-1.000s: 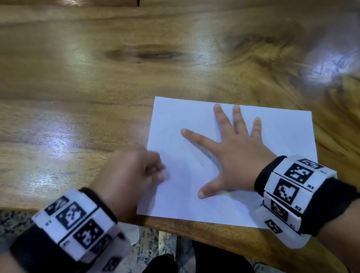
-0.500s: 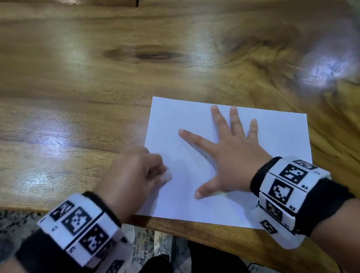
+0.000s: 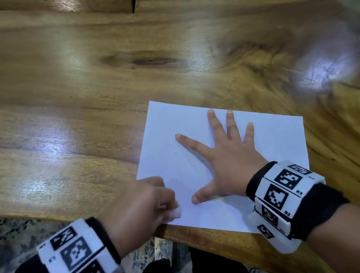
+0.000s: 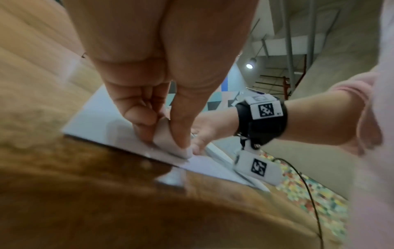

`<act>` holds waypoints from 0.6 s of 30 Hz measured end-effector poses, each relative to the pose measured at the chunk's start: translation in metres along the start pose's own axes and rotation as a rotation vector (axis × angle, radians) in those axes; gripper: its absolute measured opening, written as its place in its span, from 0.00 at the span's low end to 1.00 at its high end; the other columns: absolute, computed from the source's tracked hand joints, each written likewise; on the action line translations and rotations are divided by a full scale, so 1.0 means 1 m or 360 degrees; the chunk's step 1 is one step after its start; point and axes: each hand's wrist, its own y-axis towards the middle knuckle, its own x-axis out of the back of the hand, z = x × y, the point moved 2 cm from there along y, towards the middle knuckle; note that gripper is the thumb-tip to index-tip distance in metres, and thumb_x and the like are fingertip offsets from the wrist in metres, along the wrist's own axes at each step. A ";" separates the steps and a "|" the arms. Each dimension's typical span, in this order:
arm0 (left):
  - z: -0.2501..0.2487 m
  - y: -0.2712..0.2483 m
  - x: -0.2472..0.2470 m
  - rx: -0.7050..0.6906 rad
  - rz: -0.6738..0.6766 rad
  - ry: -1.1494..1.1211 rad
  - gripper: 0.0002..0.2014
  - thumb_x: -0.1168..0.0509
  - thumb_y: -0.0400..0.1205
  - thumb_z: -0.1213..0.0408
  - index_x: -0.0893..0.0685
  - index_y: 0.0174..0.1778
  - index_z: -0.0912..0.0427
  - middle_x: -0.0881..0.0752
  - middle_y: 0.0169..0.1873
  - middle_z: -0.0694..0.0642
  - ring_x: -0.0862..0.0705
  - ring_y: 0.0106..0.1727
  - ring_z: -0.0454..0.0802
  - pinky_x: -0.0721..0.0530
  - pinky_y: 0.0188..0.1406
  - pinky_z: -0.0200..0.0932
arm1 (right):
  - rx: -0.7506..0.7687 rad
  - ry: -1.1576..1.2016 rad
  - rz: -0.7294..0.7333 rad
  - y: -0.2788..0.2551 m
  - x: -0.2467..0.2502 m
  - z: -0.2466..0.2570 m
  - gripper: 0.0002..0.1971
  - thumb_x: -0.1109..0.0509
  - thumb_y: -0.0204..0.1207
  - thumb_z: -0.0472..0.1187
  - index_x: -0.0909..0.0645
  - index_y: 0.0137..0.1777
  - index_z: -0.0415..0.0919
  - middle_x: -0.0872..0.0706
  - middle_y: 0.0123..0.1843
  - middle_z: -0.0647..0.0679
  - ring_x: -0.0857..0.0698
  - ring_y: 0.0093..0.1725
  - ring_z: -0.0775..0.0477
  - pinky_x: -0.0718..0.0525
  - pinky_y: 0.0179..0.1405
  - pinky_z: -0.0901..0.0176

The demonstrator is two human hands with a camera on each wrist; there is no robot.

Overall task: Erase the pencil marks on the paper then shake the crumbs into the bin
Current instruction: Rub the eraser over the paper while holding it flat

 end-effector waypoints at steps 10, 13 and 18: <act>-0.001 0.002 0.002 -0.0006 0.0083 0.0065 0.07 0.31 0.73 0.56 0.14 0.34 0.55 0.23 0.33 0.44 0.20 0.35 0.42 0.22 0.39 0.39 | 0.0002 0.0002 -0.0010 0.001 0.000 0.000 0.61 0.32 0.51 0.80 0.75 0.72 0.76 0.85 0.75 0.39 0.82 0.73 0.26 0.67 0.69 0.17; -0.007 0.029 0.026 0.0044 -0.0131 0.0171 0.10 0.30 0.69 0.51 0.12 0.36 0.54 0.19 0.31 0.49 0.20 0.36 0.48 0.29 0.32 0.37 | 0.0007 -0.0005 -0.0015 0.001 -0.001 0.001 0.61 0.32 0.51 0.79 0.75 0.72 0.76 0.85 0.76 0.39 0.81 0.73 0.26 0.67 0.69 0.17; -0.009 0.076 0.054 0.0227 -0.0482 0.0241 0.10 0.29 0.72 0.57 0.12 0.43 0.60 0.14 0.33 0.57 0.20 0.37 0.51 0.31 0.28 0.36 | 0.0012 -0.0013 -0.0004 0.000 0.000 0.000 0.60 0.32 0.53 0.79 0.75 0.72 0.75 0.84 0.76 0.39 0.81 0.73 0.25 0.66 0.69 0.16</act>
